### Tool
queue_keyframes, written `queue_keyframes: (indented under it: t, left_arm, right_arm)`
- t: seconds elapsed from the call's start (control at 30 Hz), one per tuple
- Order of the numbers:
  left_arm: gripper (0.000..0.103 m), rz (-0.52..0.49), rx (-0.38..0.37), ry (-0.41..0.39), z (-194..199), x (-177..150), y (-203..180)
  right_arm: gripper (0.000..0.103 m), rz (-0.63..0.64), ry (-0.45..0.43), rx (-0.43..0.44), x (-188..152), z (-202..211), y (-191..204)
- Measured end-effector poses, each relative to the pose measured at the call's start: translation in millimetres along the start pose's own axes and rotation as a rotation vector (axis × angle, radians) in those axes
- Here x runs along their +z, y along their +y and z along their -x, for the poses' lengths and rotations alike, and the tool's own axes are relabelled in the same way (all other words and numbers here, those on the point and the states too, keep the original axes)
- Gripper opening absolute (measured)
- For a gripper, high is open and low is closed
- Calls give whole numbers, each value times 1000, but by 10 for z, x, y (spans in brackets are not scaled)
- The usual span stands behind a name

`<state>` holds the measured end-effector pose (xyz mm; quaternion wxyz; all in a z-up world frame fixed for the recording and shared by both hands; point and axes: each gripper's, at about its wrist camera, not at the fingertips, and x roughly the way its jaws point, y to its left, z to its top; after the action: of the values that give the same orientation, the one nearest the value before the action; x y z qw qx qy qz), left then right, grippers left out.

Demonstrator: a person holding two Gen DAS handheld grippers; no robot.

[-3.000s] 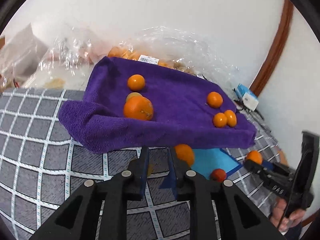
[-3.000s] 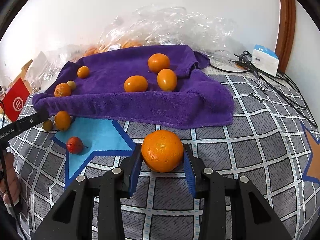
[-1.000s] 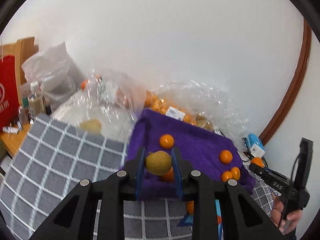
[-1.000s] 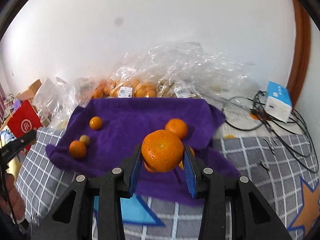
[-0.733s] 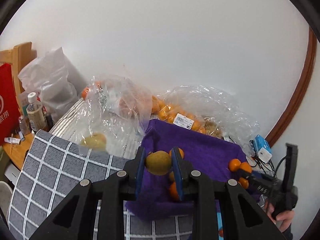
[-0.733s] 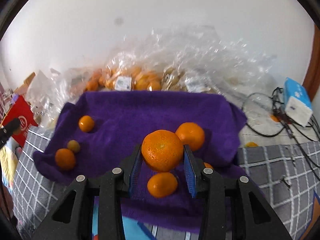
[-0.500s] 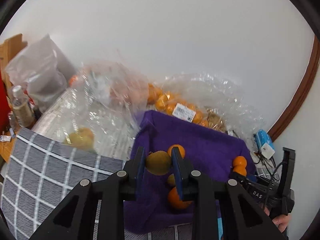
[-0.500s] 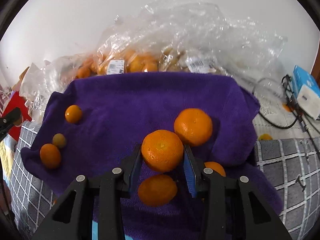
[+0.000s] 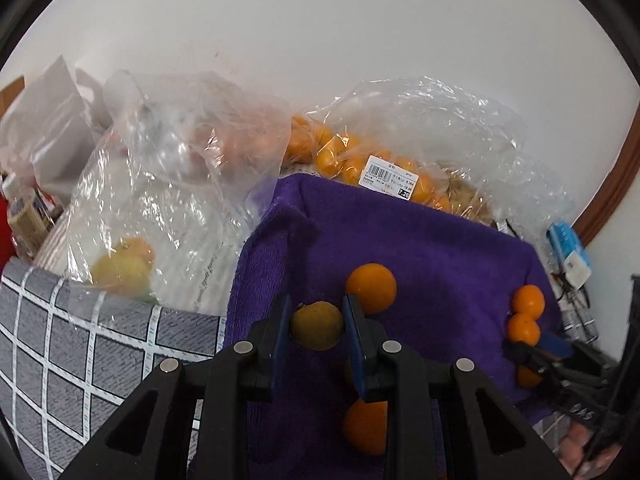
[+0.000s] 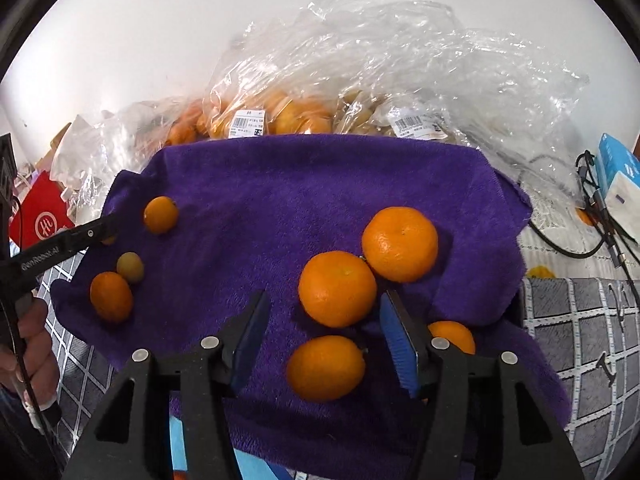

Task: Organize fruits
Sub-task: 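Carry the orange and greenish fruit onto the towel and open both tools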

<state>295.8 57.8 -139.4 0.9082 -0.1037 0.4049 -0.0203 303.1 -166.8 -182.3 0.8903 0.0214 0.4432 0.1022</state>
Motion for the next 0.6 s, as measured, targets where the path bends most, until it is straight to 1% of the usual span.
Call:
queue_keyframes:
  t: [0.07,0.13,0.23,0.3,0.33,0.43,0.53,0.6]
  left_arm:
    - [25,-20,6,-2,-22,5,-39]
    - [26,-40,-3,18,-45,19,-77]
    - [26,-17,-18,49,-30,39,-42]
    - [31,13,-38,51,59,33,12]
    - [33,21,-43,49,108,24,39]
    - [33,32,-63,33,319,-51,110]
    - [33,33,-57,-16,603,-228,209]
    - [38,39,-69,-34,724,-345,292]
  right_arm:
    - [57,-1,-13,-6,16,59,-9]
    - [57,-2,-29,-20,31,145,-27]
    - [57,-18,-51,-43,32,293,-58]
    - [57,-20,-68,-55,1,403,-60]
    - [57,-23,-84,-68,-31,475,-61]
    - [57,-36,-131,-115,-152,642,-54]
    - [57,-37,-144,-134,-313,745,-18]
    - [57,-37,-157,-149,-415,798,12]
